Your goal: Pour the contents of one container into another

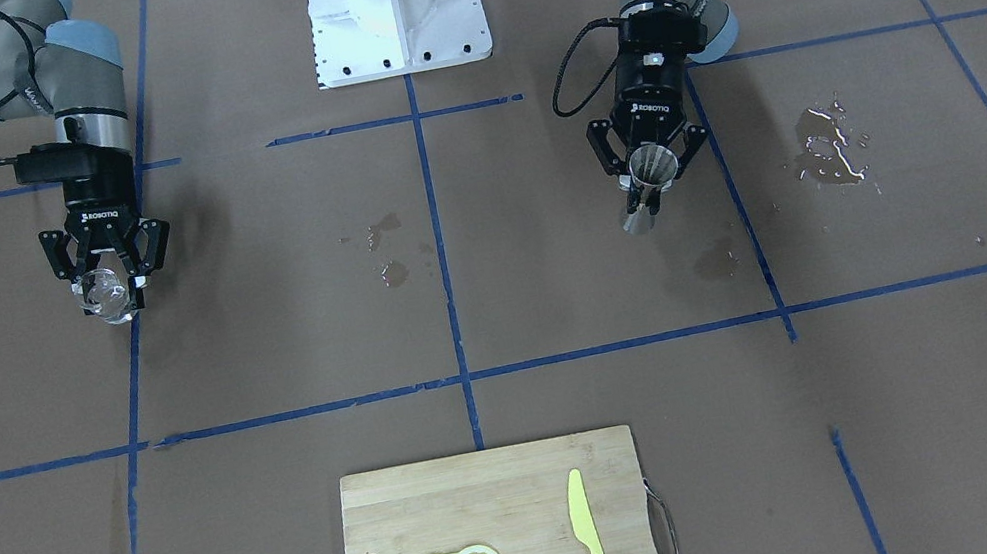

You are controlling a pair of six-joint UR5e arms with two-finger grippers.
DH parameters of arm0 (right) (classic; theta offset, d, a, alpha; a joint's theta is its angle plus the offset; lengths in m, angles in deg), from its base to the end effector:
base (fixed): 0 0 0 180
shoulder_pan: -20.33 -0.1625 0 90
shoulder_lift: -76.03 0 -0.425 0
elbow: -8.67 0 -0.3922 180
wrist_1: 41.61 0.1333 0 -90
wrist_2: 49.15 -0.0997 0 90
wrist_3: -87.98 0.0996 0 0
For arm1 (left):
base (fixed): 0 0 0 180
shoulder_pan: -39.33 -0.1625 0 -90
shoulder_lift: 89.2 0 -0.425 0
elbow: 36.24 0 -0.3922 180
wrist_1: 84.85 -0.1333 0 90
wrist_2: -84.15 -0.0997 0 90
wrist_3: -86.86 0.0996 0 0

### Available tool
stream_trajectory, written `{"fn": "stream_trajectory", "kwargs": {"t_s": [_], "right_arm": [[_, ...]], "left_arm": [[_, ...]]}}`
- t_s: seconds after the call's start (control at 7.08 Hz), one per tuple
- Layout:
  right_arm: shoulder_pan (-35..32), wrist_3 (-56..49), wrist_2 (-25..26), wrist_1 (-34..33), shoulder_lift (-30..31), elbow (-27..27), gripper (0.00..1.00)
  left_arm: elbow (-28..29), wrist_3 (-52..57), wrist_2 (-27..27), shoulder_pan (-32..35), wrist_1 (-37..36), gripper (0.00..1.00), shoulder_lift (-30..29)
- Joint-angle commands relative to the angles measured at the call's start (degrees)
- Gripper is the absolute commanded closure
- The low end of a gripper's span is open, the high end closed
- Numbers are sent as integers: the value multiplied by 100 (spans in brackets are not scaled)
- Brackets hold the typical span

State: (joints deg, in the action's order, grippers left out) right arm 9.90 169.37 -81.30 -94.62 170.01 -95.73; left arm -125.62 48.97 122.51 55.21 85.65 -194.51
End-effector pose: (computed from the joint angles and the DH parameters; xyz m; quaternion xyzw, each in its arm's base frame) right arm -0.4157 -0.2978 0.4780 0.4950 -0.2738 0.2071 0.7982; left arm 0.4655 -0.3522 0.3681 0.6152 0.3869 -0.1169 0.6769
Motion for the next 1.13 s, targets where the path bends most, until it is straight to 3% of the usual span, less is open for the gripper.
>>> {"fn": "stream_trajectory", "kwargs": {"t_s": [0.0,0.14,0.28,0.42,0.71,0.99], "right_arm": [[-3,-851,-19,1,-168,-483,100],[-46,-1280,-36,-43,-639,-476,100],[-46,-1702,-45,-35,-731,-502,100],[-20,-1810,-193,-35,-949,-485,100],[-3,-2091,-265,-52,-1224,-537,100],[67,-2451,-519,-61,-1242,-878,100]], "left_arm": [[9,36,425,38,19,100,-60],[9,89,1010,195,10,100,-139],[9,420,1424,318,36,100,-261],[43,702,1585,337,28,100,-472],[543,1105,1543,319,551,100,-640],[668,1425,1306,284,905,100,-745]]}}
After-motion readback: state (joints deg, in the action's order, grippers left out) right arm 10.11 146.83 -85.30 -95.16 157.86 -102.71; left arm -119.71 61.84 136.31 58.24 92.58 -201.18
